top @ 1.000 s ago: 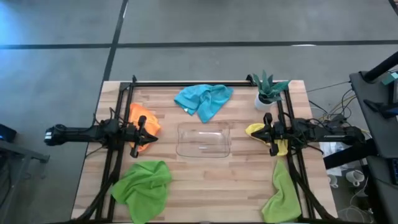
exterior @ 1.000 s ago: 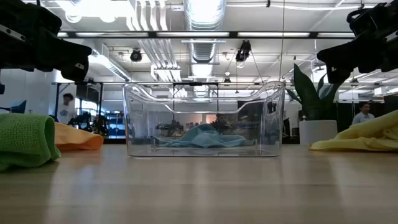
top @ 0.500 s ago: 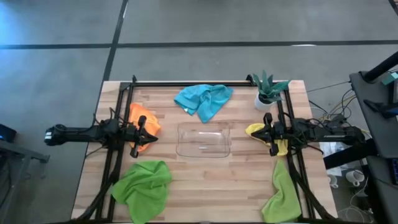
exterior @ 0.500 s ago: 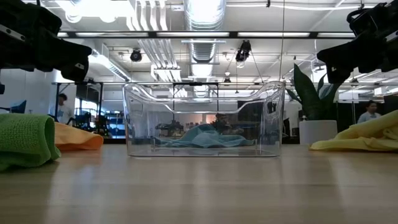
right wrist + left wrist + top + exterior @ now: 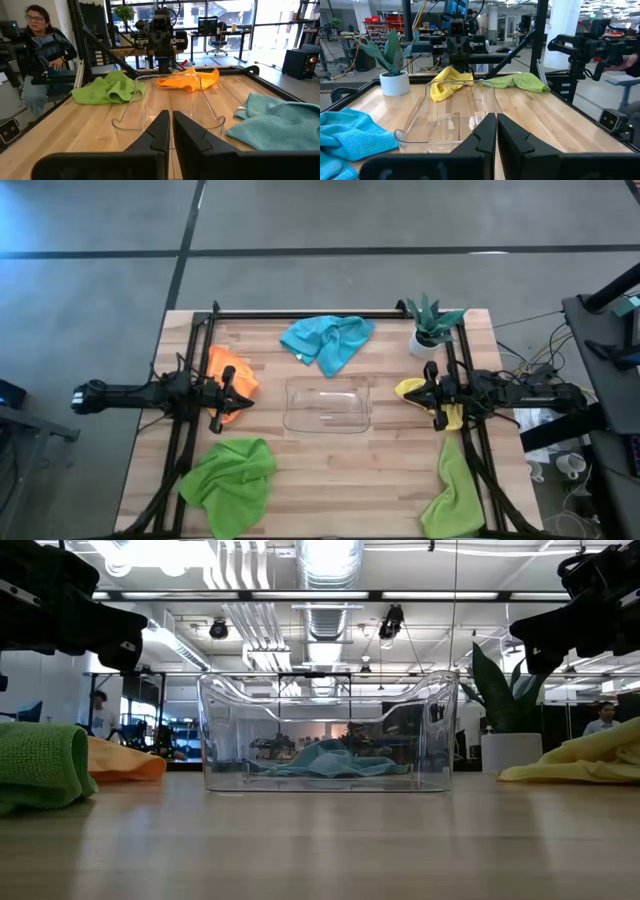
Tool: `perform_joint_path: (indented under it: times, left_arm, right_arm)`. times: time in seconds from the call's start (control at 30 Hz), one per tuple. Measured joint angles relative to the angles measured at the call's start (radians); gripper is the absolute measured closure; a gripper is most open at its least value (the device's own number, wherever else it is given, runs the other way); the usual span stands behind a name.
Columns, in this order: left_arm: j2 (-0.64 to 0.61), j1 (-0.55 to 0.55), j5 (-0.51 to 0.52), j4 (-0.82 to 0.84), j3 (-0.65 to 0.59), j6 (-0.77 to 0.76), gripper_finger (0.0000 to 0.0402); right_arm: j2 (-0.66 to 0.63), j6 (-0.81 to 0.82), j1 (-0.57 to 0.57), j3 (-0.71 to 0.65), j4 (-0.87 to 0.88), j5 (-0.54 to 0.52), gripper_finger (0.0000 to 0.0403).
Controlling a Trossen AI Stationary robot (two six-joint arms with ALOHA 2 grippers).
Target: Fold microfiber towels
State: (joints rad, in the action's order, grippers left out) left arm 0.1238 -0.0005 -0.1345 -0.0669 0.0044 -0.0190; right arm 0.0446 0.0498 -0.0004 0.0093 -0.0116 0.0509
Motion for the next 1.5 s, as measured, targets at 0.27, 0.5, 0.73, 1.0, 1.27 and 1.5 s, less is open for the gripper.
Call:
perform_joint_path:
  times: [0.27, 0.5, 0.73, 1.0, 1.27, 1.5]
  left_arm:
    - [0.0, 0.0, 0.0, 0.0, 0.0, 0.0, 0.0402]
    - [0.0, 0.0, 0.0, 0.0, 0.0, 0.0, 0.0402]
    - [0.0, 0.0, 0.0, 0.0, 0.0, 0.0, 0.0402]
    - [0.0, 0.0, 0.0, 0.0, 0.0, 0.0, 0.0402]
    - [0.0, 0.0, 0.0, 0.0, 0.0, 0.0, 0.0402]
    - [0.0, 0.0, 0.0, 0.0, 0.0, 0.0, 0.0402]
  right_arm:
    - [0.0, -0.111, 0.0, 0.0, -0.084, -0.005, 0.0385]
    - [0.003, 0.22, 0.0, 0.0, -0.104, -0.002, 0.0385]
    - [0.023, 0.445, 0.0, 0.0, -0.106, -0.09, 0.0385]
    - [0.068, 0.449, -0.007, 0.0, -0.22, -0.257, 0.0385]
    - [0.228, 0.343, -0.007, 0.015, -0.508, -0.258, 0.0385]
    - [0.552, 0.264, 0.035, 0.228, -0.508, -0.255, 0.0385]
